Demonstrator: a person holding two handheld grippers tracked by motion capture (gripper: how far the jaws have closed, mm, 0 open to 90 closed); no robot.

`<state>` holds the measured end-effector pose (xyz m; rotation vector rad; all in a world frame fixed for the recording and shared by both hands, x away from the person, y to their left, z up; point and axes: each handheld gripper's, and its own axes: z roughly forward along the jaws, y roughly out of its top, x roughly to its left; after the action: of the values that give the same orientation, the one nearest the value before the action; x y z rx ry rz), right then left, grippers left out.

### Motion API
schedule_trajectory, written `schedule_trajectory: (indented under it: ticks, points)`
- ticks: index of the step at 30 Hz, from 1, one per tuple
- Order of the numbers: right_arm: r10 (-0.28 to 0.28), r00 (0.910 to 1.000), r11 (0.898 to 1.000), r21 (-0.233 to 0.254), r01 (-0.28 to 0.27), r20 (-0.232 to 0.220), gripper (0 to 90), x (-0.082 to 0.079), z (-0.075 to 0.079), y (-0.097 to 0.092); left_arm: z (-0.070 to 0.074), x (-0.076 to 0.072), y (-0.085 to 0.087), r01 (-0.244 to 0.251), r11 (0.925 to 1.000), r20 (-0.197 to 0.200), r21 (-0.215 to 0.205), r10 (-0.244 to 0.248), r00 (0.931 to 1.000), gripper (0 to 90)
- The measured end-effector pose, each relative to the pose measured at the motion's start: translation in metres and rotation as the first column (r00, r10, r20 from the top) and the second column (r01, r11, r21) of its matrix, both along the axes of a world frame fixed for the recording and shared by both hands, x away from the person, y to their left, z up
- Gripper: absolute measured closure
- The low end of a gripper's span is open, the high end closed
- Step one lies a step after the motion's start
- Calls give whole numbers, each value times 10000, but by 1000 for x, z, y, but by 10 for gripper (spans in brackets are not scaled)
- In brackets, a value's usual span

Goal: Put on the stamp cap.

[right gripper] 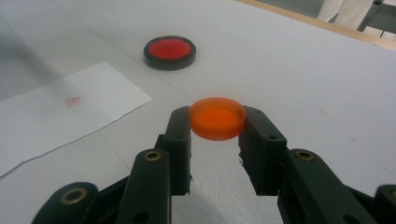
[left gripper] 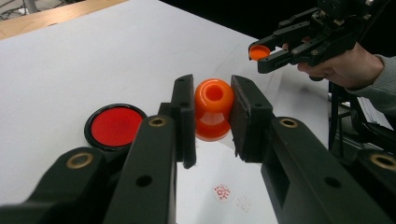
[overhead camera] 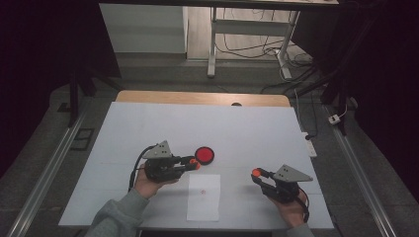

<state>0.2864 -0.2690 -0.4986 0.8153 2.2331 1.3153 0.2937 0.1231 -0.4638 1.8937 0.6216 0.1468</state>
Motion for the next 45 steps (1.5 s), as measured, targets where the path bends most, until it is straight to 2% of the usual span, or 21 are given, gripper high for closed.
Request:
schedule_trajectory:
  ticks: [14,45]
  points:
    - [383,9992,9991,-152,-385,-136,645,-1,-2,18,-2,0,-1,-17,9999,8,109,17,10000,717]
    - [1220,9923,9925,-2,-1220,-207,645,-2,-6,52,-4,0,-3,-41,9995,24,302,40,10000,717]
